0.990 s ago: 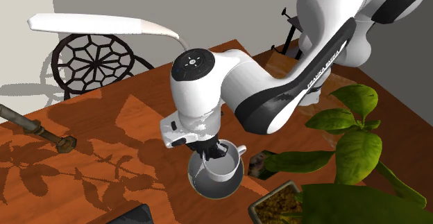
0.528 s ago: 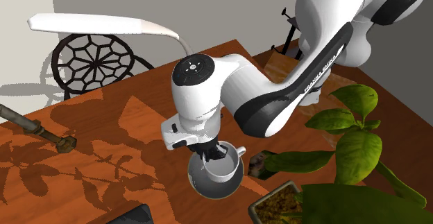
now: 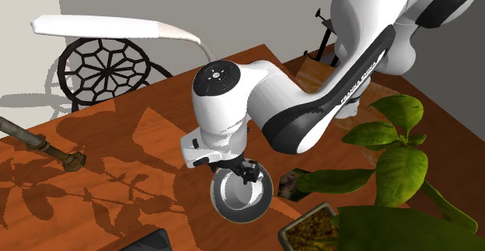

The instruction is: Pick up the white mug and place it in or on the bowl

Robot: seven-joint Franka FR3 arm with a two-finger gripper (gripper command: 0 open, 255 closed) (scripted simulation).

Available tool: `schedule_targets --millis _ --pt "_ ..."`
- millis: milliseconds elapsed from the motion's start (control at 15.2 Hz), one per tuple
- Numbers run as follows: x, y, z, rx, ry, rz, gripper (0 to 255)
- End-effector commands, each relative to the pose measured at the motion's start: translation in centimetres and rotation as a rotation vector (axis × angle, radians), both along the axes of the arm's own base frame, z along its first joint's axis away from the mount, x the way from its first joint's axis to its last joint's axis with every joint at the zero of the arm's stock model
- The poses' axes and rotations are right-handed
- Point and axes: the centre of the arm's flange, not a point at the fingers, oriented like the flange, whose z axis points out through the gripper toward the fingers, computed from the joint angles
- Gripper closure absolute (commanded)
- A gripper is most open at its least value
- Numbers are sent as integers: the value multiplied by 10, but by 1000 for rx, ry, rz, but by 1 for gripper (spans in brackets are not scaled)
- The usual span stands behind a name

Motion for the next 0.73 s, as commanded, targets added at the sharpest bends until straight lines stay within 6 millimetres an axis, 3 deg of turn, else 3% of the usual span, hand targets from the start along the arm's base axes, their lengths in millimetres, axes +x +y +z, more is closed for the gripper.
schedule_targets --millis 0,198,660 --pt "-1 -1 13 0 0 0 0" --pt "-5 -3 50 0 0 0 0" --pt "-5 -3 50 0 0 0 0"
